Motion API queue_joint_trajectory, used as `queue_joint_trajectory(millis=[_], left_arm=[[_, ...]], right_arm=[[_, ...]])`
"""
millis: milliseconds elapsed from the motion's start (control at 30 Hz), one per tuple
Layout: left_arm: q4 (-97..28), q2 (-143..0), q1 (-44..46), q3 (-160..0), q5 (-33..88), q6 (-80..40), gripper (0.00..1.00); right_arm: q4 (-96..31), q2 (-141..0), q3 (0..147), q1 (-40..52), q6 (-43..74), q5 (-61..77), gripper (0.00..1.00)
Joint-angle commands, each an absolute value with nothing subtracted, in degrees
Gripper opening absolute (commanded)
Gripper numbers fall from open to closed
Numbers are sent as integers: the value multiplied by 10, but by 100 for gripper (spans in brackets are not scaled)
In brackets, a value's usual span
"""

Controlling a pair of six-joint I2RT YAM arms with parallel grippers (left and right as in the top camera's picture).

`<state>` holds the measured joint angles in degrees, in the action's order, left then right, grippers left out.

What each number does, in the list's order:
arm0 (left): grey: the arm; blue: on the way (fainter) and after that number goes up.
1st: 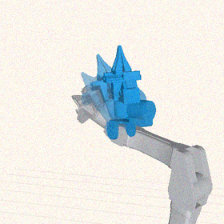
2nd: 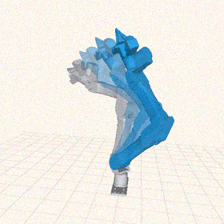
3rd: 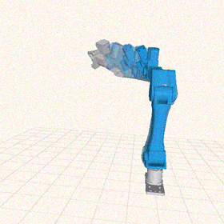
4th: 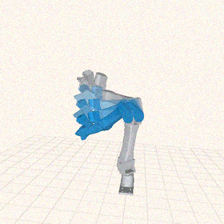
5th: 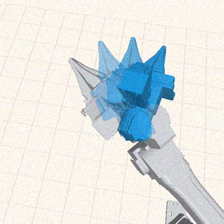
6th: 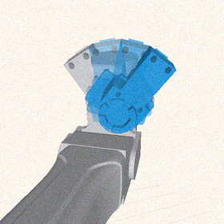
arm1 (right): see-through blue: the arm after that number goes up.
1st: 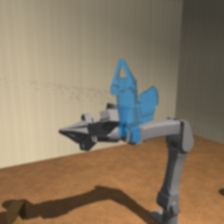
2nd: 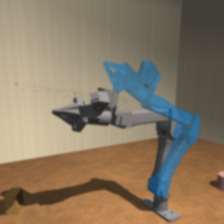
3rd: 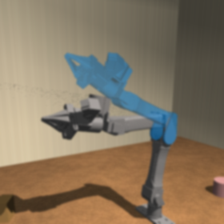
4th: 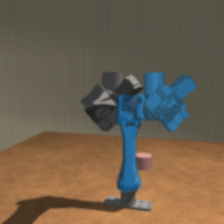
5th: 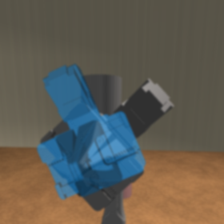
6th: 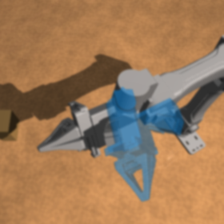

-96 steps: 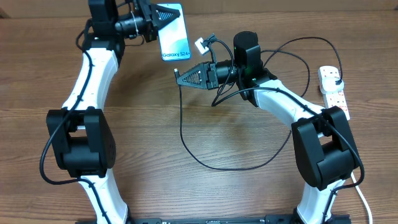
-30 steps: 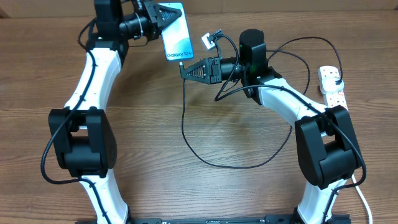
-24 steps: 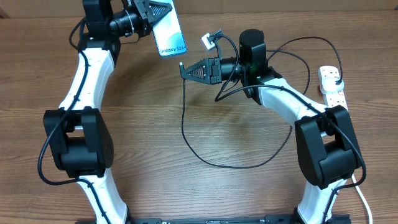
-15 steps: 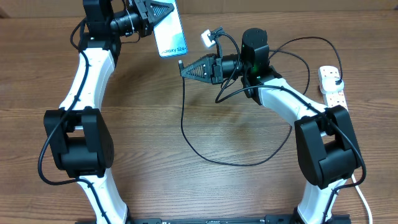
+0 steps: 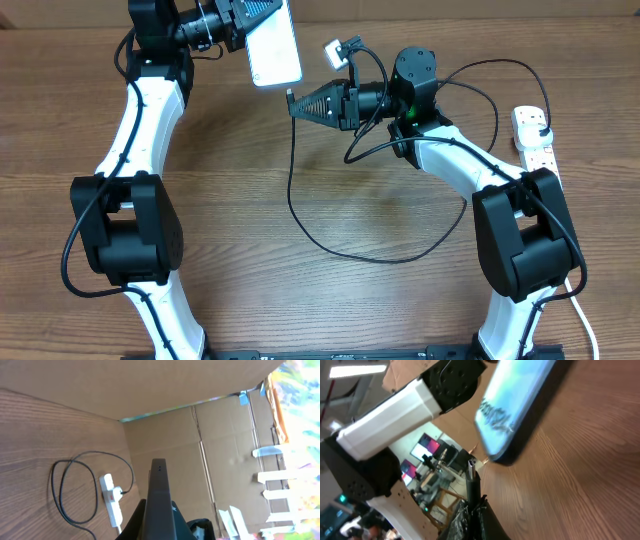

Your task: Plug charger to phone and switch on socket

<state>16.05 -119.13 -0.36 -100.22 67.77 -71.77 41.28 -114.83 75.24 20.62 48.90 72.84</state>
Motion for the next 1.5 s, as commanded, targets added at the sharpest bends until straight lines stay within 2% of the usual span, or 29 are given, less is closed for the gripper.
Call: queue_joint_trajectory(millis=[0,167,1467], left_arm=[[166,-1170,0,-1017,691,-740,5],[170,-1170,0,-1017,690,-739,4],[163,-1170,10,-1017,684,-692,4]], right_arm=[[419,-1152,762,206,545,707,4],[451,-1152,762,207,588,709,4],[429,-1152,762,221,586,708,4]])
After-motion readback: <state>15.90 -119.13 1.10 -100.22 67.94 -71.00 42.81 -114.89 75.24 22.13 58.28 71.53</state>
